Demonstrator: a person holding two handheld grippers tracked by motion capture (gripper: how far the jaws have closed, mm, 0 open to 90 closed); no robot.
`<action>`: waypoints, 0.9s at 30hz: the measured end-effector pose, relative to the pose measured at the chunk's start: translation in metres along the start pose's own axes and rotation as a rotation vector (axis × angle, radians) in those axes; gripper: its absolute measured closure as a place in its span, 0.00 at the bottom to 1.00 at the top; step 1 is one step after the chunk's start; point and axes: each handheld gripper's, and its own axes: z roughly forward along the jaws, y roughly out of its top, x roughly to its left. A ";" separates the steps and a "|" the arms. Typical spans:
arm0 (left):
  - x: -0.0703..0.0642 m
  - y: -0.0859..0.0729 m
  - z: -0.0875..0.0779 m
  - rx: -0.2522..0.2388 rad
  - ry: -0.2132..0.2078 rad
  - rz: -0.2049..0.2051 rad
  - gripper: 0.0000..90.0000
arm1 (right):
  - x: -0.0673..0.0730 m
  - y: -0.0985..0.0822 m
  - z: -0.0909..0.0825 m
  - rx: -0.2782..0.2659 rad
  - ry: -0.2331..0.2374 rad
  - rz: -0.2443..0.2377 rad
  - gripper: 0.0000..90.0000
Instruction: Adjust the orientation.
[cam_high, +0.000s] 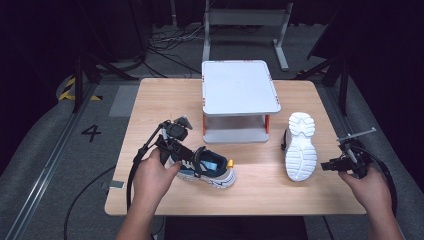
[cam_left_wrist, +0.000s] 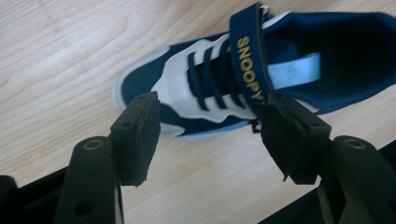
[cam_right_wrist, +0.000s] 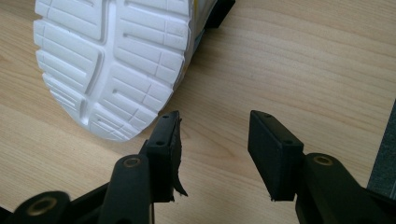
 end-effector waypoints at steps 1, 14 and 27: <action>-0.002 0.002 0.001 0.002 -0.008 -0.010 0.43 | 0.000 -0.001 0.000 0.001 -0.002 0.000 0.61; -0.018 0.027 0.032 0.047 -0.037 0.014 0.43 | -0.005 -0.014 -0.001 0.011 -0.019 0.026 0.61; -0.026 0.030 0.042 0.050 0.045 0.066 0.80 | -0.001 -0.014 0.002 0.015 -0.010 0.007 0.60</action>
